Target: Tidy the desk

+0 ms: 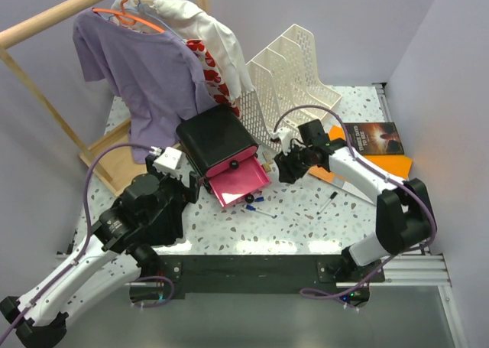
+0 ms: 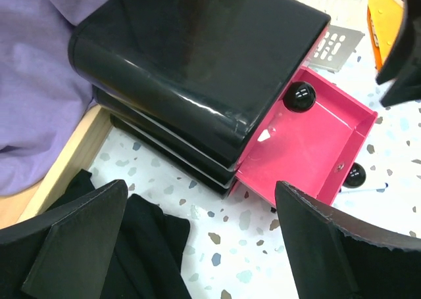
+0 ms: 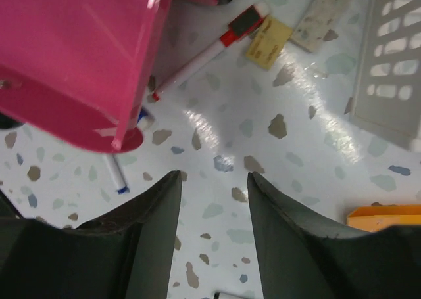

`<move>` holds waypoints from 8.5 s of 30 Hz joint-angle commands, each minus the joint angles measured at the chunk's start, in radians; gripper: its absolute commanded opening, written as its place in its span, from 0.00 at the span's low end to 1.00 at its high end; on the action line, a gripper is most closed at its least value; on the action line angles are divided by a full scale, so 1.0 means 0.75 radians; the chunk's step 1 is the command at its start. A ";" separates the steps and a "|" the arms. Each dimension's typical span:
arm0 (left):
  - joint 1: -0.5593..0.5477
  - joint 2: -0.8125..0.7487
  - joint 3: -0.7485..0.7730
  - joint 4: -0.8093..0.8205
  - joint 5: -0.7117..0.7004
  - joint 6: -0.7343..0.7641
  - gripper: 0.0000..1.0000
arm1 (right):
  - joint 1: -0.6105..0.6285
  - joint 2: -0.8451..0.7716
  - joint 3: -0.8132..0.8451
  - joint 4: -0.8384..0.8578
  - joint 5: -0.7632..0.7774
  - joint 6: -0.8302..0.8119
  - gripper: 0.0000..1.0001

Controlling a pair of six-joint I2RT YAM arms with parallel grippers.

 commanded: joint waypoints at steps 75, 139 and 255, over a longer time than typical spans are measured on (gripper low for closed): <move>0.006 -0.068 -0.014 0.088 -0.003 0.014 1.00 | 0.304 -0.195 0.208 -0.199 -0.149 -0.391 0.03; 0.008 -0.068 -0.014 0.090 0.007 0.024 1.00 | 0.128 0.504 0.511 0.065 0.301 0.004 0.60; 0.008 0.083 -0.018 0.266 0.059 -0.344 1.00 | 0.412 -0.075 0.126 -0.621 -0.497 -1.516 0.00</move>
